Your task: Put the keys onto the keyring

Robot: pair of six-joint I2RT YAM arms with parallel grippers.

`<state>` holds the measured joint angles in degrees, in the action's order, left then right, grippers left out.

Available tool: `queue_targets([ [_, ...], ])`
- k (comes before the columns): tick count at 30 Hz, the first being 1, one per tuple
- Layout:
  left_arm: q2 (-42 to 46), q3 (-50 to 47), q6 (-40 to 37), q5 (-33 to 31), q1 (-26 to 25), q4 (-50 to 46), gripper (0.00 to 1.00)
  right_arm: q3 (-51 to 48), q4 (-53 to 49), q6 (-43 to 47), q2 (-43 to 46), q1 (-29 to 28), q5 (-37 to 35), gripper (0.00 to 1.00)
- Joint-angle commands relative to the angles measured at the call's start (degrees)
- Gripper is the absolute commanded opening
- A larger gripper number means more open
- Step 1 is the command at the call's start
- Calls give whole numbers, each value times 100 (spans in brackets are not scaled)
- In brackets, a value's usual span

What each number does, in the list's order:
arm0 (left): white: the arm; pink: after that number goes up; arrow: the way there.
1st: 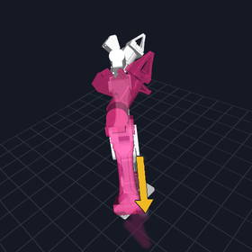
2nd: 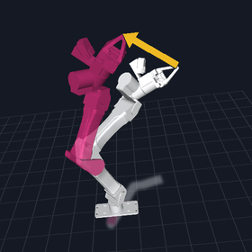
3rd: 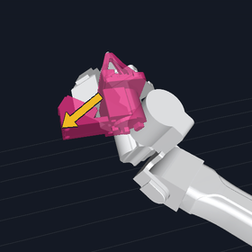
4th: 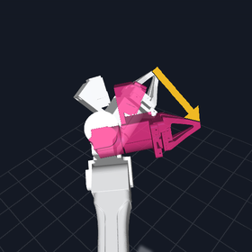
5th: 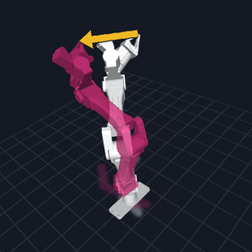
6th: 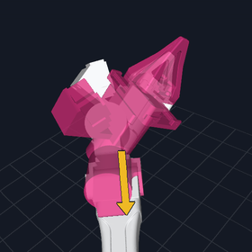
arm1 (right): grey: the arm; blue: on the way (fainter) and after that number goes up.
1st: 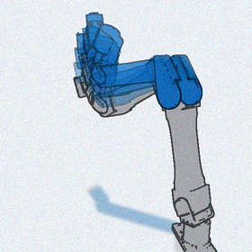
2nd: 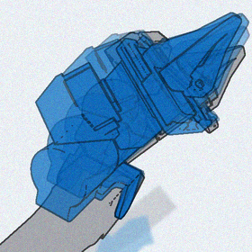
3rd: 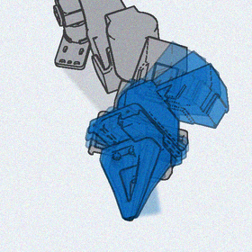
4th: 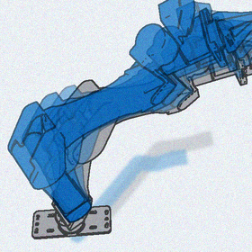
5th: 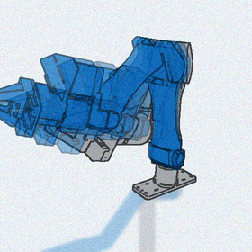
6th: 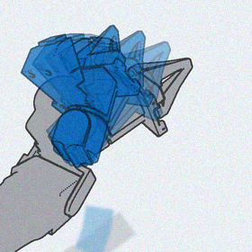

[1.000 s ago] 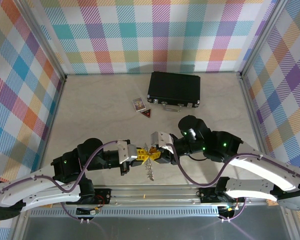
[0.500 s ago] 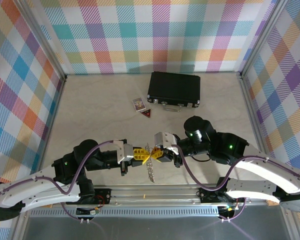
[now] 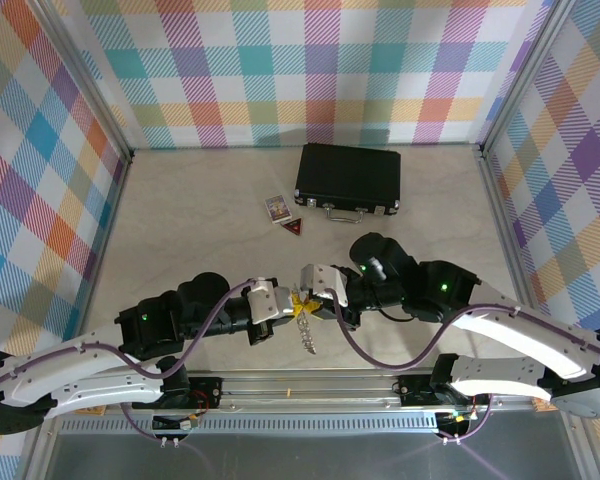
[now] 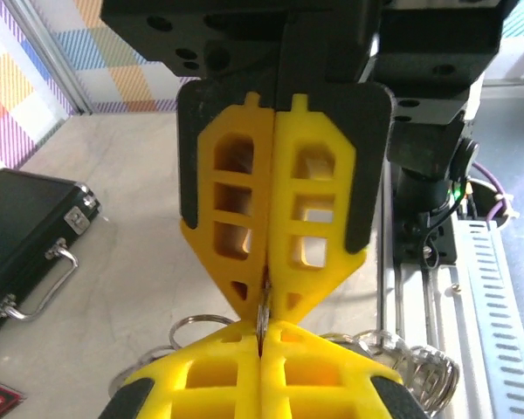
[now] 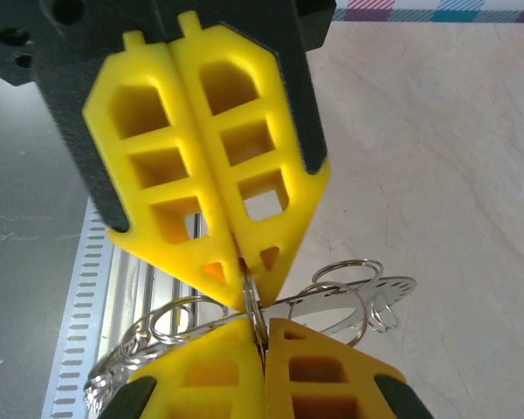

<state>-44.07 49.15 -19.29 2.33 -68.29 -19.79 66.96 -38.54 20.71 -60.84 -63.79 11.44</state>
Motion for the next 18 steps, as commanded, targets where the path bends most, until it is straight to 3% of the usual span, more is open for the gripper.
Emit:
queue_targets([
  [1, 64, 155, -149, -207, -4, -159, 0, 266, 44, 146, 14, -28, 77, 0],
  [9, 390, -120, 111, 122, -8, 335, 0, 220, 97, 125, 52, -87, 82, 0],
  [12, 525, -267, 264, 385, -8, 915, 0, 67, 402, 30, 266, -90, 192, 13],
  [18, 619, -494, 369, 638, -9, 1539, 0, 76, 427, -5, 229, -99, 236, 17],
])
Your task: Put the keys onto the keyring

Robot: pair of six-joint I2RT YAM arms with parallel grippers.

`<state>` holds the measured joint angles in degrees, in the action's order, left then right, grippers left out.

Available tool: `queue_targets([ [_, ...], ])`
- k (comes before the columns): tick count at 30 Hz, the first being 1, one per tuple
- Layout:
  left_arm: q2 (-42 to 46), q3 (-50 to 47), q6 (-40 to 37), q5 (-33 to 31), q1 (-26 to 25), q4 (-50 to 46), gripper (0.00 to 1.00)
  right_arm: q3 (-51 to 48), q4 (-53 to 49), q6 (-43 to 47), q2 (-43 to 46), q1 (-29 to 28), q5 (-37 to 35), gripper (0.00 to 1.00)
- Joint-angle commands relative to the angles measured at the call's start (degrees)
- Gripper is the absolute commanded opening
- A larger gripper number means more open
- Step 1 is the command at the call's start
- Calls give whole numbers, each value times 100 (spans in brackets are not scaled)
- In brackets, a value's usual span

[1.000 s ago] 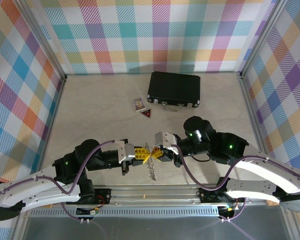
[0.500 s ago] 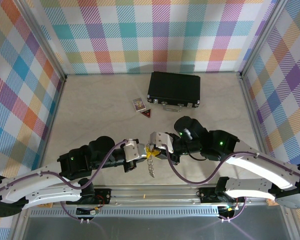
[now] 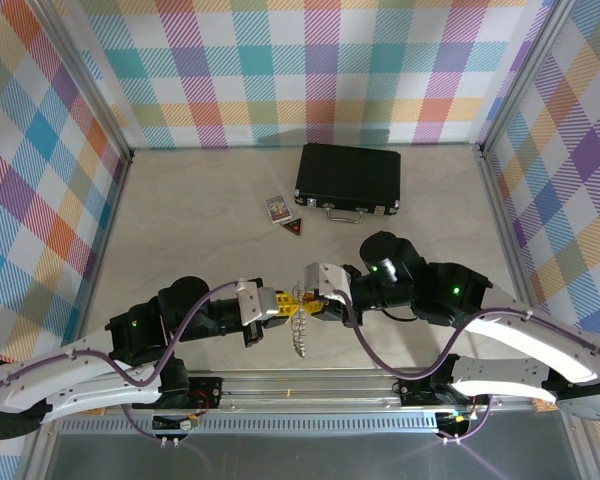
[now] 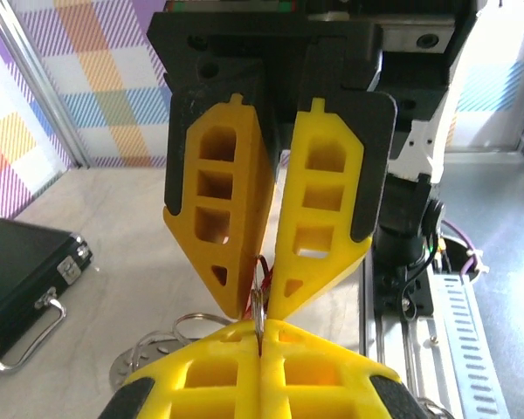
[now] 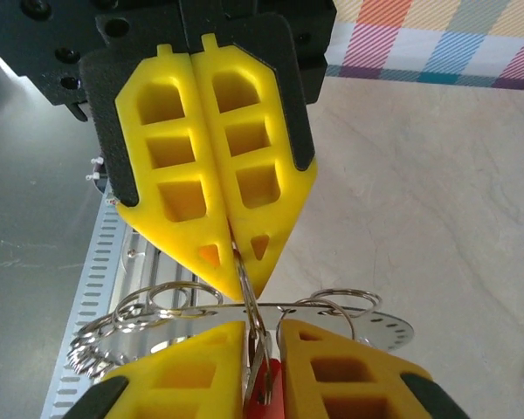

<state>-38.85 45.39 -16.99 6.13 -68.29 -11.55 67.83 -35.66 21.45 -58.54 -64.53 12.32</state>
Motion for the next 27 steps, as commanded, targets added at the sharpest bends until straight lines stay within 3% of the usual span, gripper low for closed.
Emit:
queue_targets([
  [1, 97, -150, 154, 289, -4, 800, 0, -23, 138, -88, -4, -25, 142, 17],
  [22, 281, -264, 231, 591, -5, 1411, 0, -426, 406, -325, 526, -26, 89, 17],
  [27, 325, -284, 251, 569, -8, 1419, 0, -464, 396, -343, 477, -24, 72, 8],
])
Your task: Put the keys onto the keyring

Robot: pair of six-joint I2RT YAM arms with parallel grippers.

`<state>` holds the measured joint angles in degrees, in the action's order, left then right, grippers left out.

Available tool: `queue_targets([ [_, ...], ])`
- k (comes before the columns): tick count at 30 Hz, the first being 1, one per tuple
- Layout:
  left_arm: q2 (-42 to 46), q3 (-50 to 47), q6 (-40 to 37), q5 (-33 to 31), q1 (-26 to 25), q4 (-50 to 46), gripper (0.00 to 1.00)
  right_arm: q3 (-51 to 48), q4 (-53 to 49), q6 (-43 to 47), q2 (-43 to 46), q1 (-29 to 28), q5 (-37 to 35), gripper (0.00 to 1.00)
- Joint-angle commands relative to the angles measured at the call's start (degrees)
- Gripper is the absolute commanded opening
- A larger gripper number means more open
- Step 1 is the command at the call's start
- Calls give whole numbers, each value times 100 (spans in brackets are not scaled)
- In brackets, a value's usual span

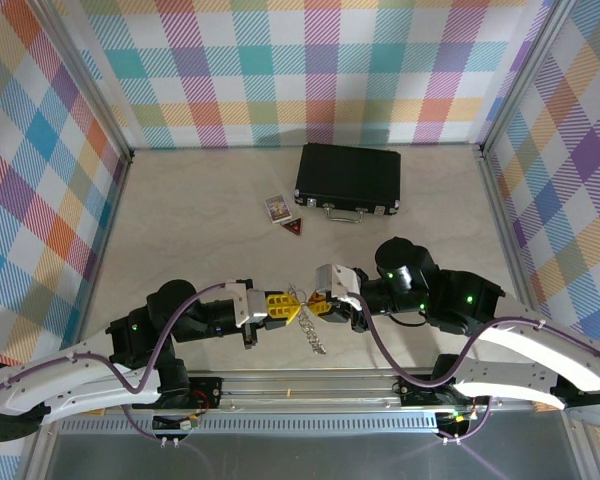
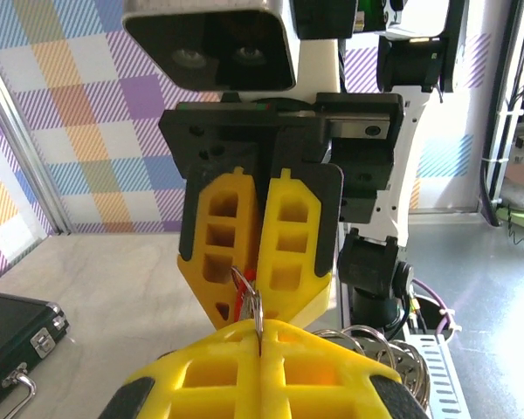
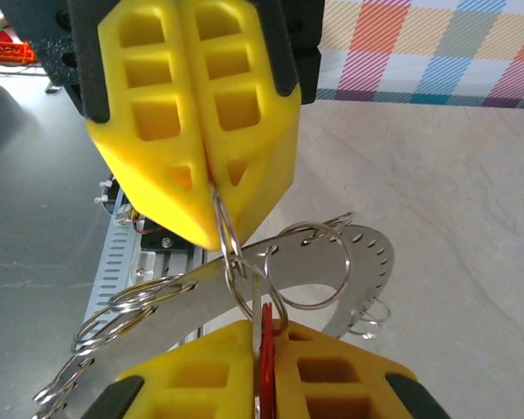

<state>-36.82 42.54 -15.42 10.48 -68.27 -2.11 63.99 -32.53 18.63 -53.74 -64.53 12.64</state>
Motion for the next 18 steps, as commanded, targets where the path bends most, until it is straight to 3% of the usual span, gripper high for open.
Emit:
queue_targets([
  [1, 122, -1, 96, 140, -11, 492, 0, -72, 79, -62, -25, -24, 54, 7],
  [7, 98, -53, 126, 171, -6, 650, 0, 78, -138, 0, -316, -24, 291, 0],
  [16, 47, -55, 114, 200, -10, 659, 0, 101, -190, 53, -401, -26, 550, 0],
  [18, 43, -60, 101, 205, -11, 646, 0, 105, -157, 53, -376, -24, 583, 5],
])
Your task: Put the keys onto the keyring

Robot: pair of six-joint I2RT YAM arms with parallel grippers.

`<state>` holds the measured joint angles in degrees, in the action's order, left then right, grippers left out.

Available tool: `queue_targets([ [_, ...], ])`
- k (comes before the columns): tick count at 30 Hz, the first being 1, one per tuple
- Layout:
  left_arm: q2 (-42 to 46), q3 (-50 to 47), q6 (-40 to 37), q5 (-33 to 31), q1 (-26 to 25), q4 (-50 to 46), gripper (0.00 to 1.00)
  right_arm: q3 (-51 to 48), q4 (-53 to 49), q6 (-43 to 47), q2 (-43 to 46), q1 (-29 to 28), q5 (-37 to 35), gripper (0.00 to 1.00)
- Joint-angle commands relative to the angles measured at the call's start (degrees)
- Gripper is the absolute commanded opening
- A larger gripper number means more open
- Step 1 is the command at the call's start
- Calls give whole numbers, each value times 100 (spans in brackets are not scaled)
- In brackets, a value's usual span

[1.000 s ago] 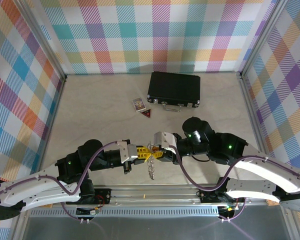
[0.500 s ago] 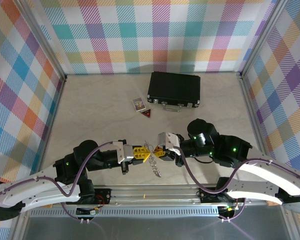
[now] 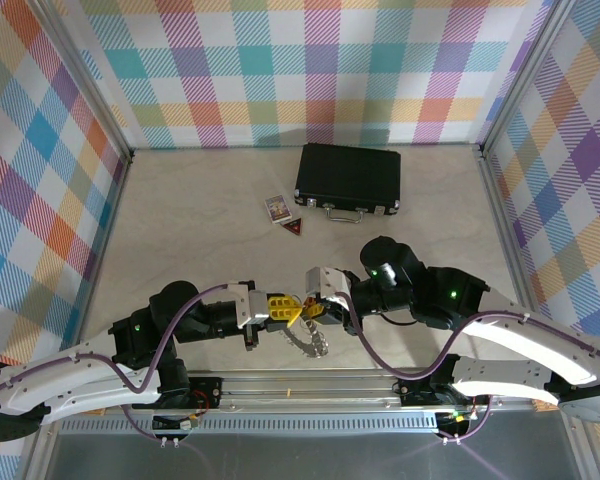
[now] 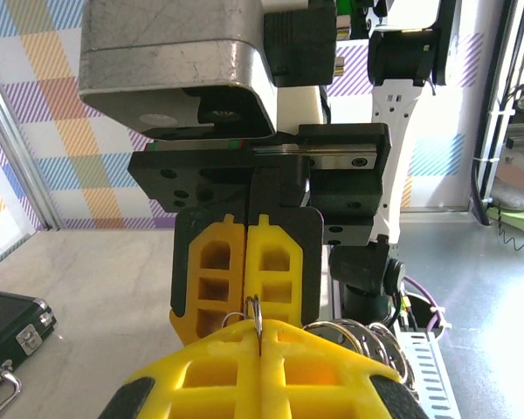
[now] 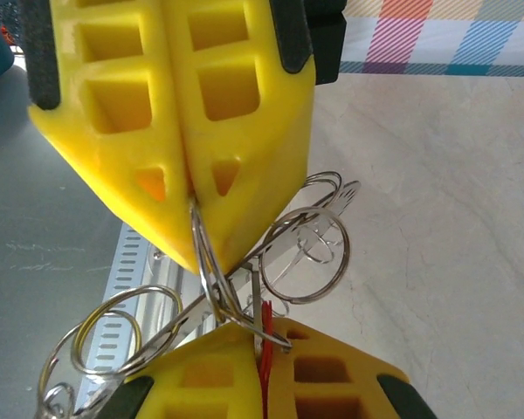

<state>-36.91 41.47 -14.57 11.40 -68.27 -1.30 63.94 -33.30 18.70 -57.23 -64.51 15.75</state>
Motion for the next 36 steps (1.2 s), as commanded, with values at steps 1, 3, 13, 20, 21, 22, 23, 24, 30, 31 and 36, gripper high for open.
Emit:
queue_targets([
  [1, 61, 67, 7, 106, -11, 539, 0, 99, -44, 46, 12, -31, 271, 7],
  [3, 78, 90, -29, 84, -9, 447, 0, 79, 10, 38, 129, -31, 288, 14],
  [13, 140, 169, -85, 64, -11, 145, 0, -81, 504, -51, 647, -28, 191, 30],
  [20, 149, 137, -47, 107, -11, 223, 0, -56, 637, -41, 466, -26, 191, 27],
  [21, 145, 139, -40, 108, -11, 227, 0, -62, 663, -50, 461, -27, 192, 27],
  [22, 131, 145, -46, 117, -6, 227, 0, -74, 702, -55, 458, -26, 192, 27],
  [23, 123, 140, -38, 116, -4, 235, 0, -104, 741, -73, 453, -26, 198, 25],
  [24, 118, 142, -33, 118, -10, 248, 0, -125, 775, -77, 460, -26, 230, 22],
  [30, 126, 109, -25, 108, -6, 272, 0, -163, 869, -105, 364, -28, 420, 14],
  [31, 124, 102, -27, 96, -11, 280, 0, -171, 878, -112, 349, -32, 429, 12],
  [36, 115, 81, -17, 86, -11, 300, 0, -189, 886, -94, 311, -26, 479, 8],
])
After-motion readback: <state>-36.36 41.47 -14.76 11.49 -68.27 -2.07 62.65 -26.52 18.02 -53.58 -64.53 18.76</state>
